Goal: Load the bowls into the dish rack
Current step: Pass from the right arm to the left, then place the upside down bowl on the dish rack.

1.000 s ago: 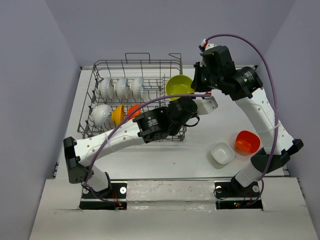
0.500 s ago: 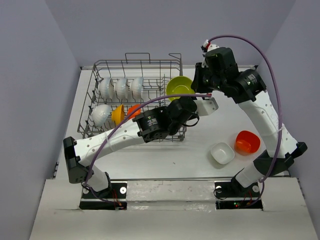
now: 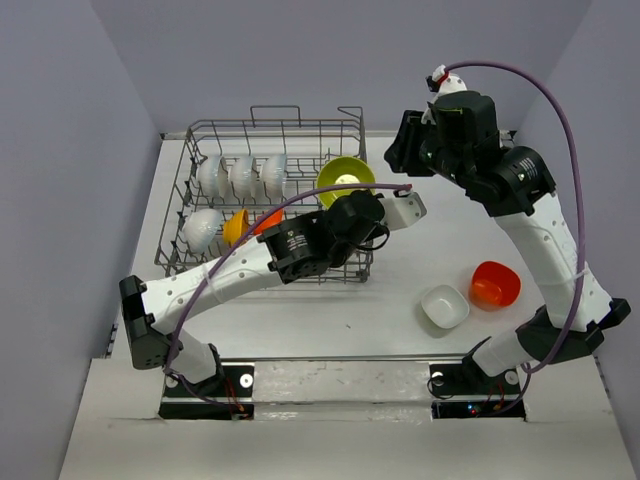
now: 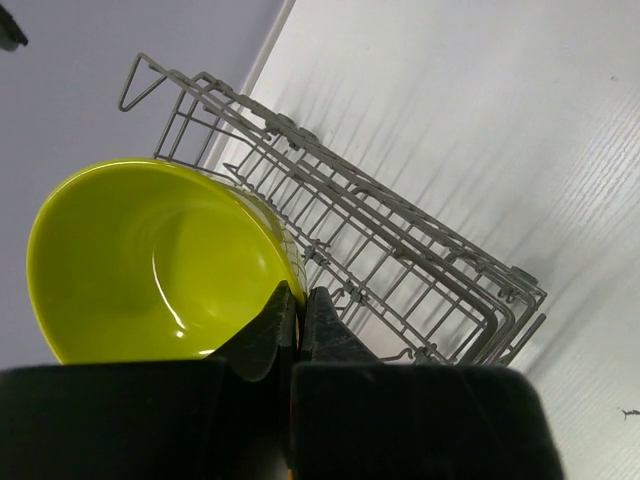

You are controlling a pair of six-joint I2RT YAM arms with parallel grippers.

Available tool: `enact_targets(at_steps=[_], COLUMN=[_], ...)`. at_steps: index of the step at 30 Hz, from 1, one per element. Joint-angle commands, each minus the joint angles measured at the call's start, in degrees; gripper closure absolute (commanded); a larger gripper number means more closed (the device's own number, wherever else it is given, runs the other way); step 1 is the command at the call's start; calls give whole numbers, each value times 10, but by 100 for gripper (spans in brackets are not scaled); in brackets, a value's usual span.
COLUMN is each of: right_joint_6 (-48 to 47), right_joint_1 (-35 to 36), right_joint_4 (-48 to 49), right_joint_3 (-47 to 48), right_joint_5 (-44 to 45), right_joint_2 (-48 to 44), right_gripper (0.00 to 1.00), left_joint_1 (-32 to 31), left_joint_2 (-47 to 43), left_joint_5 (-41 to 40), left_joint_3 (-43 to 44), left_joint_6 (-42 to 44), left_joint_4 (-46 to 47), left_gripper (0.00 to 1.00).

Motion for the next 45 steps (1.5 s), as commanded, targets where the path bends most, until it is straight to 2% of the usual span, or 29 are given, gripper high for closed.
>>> enact_targets(at_steps=[1,6,9,12,13,14,15,16,18,19,23,25,26,29,33,45], right_joint_6=[9,16,23,27,27,27,26,25,23,23,24,24,25,26,25,25], right_joint_1=[2,2,2,2,2,2,2,2,2,2,2,2,2,2,2,2], right_joint_4=[38,52,72,98,105,107,111,115,129,140,158,166,170,178,185,192], right_joint_3=[-3,-8,-33,-72,-81,-89,-106,-117,-150,-161,-209,-233,-241,-272,-304,-362], right_joint_5=[23,38,61,73,73,74,74,74,73,70,69,67,63,60,64,68], right_joint_2=[-16,-24,-42,-69,-76,-76,-83,-88,-98,-102,-121,-133,-135,-150,-166,-196], right_gripper=[58,58,58,57,57,57,57,57,57,56,57,56,56,56,56,57], left_joint_1=[9,19,51,124,174,174,223,245,305,322,384,424,438,485,502,503], left_joint_2=[-49,-67,-80,-104,-111,-116,-122,-123,-114,-109,-85,-73,-64,-31,21,167], left_joint_5=[2,4,29,126,190,220,252,313,367,418,524,591,611,677,711,702], left_joint_3=[-3,-11,-11,-12,-13,-14,-19,-21,-23,-26,-57,-93,-123,-156,-178,-159], left_joint_6=[2,-4,-23,-59,-71,-85,-115,-129,-160,-193,-269,-326,-388,-484,-605,-753], left_joint_4=[30,41,56,84,94,104,126,137,166,177,254,334,404,528,640,809], left_gripper=[100,100,100,100,100,100,100,100,100,100,100,100,100,100,100,100])
